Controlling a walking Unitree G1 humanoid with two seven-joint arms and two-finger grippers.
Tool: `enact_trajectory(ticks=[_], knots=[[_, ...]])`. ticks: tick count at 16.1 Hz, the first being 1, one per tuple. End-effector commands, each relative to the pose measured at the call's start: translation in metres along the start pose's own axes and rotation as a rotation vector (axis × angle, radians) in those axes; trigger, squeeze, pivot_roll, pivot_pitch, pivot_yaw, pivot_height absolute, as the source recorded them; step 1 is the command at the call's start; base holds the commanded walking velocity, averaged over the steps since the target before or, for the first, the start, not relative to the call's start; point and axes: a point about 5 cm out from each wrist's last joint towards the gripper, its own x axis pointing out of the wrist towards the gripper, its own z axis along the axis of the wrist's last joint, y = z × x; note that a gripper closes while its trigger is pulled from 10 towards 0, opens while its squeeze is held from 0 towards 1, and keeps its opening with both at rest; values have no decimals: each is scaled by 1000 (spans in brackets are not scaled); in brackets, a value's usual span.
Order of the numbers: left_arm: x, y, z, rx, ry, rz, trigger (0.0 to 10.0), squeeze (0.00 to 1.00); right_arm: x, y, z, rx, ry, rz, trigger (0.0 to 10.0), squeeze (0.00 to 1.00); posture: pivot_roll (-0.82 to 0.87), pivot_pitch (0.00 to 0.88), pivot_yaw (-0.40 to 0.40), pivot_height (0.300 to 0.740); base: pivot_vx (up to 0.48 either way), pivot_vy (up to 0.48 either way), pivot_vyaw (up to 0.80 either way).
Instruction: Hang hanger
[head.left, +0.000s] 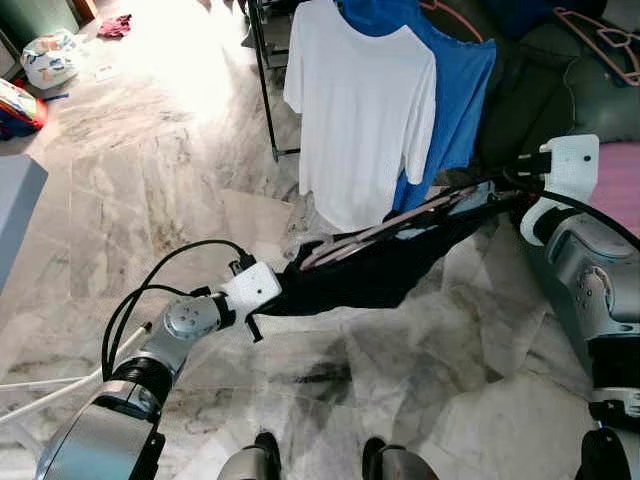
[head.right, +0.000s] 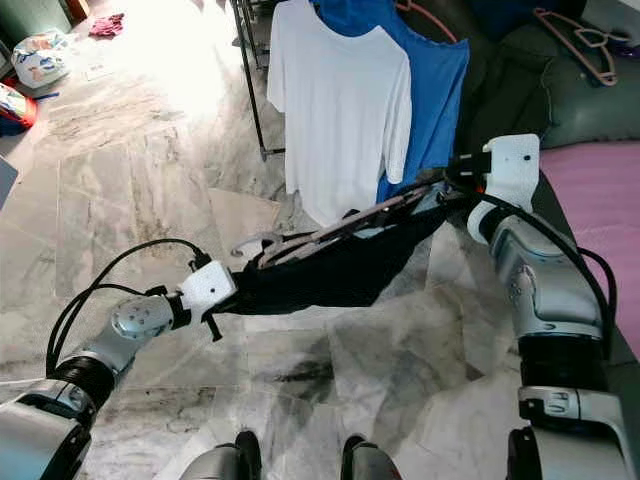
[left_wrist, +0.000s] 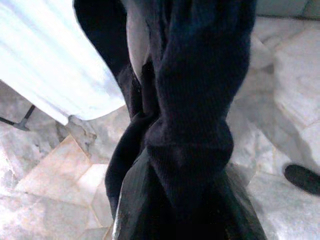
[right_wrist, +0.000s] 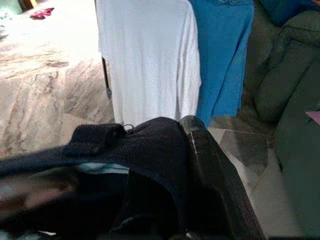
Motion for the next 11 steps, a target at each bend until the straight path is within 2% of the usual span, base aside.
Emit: enact_trajectory(ticks=[1,4,6,7,8,11], knots=[[-20,-11,-38,-7,180,-29,0,0,-8,-14,26,25,-109,-76,0,0,-88,240,48,740,0,0,0],[-16,-21,-43,36,242,-61,0,0,-2,9,31,48,-122,-7,0,0,-88,241,48,740,0,0,0],[-10,-28,-42,36,252,-61,0,0,-2,38,27,61,-109,90,0,0,-85,239,47,740,0,0,0],[-8,-28,-41,31,253,-56,0,0,-3,45,27,66,-104,119,0,0,-85,239,47,740,0,0,0],[-4,-29,-39,30,253,-44,0,0,-5,60,26,88,-98,166,0,0,-85,238,46,740,0,0,0],[2,-26,-34,-7,260,9,0,0,-11,82,17,72,-50,265,0,0,-91,237,50,740,0,0,0]])
